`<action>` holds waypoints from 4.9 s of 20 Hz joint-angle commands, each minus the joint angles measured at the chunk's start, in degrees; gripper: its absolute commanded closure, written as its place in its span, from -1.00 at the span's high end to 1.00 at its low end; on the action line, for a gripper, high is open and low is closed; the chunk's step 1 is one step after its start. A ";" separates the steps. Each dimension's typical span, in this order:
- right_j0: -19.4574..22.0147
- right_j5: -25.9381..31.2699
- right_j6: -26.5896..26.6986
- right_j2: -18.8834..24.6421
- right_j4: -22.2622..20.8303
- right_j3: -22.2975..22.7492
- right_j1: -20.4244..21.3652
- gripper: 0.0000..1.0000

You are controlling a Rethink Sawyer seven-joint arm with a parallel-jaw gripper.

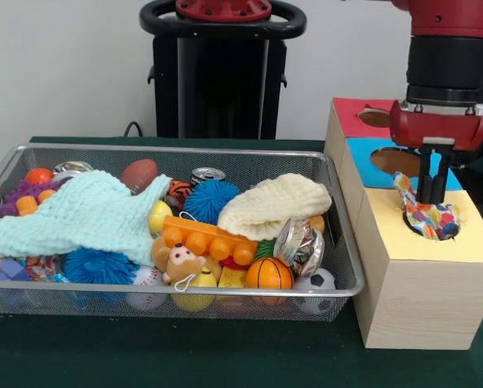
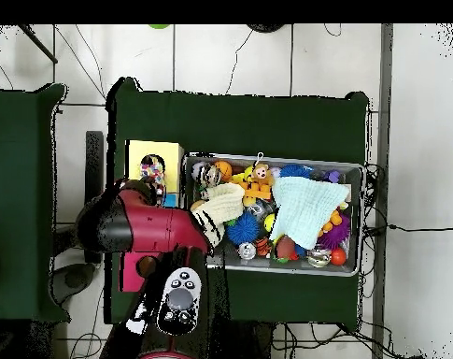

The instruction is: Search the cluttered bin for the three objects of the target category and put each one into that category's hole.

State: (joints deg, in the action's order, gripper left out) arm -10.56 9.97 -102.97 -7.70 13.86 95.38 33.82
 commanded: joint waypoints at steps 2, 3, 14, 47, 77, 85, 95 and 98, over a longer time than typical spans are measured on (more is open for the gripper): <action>3.88 -7.82 -11.97 7.73 0.86 0.29 -5.34 -1.00; 4.76 -10.06 -12.30 9.02 0.46 0.23 -5.66 -1.00; 4.16 -17.96 -13.32 8.37 2.88 -2.10 -8.23 -1.00; -11.46 19.97 -10.53 -13.92 12.34 -6.99 -3.46 -1.00; 9.93 13.36 5.44 -1.63 0.85 -8.00 4.85 -1.00; 17.97 17.41 7.92 4.06 -3.95 -12.74 1.87 -1.00; 27.18 17.21 9.58 10.21 -10.84 -14.33 -0.85 -1.00; 29.27 17.38 10.00 11.74 -13.20 -15.06 -2.30 -1.00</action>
State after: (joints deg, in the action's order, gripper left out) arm 15.19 24.71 -102.97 -4.99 6.85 80.58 36.13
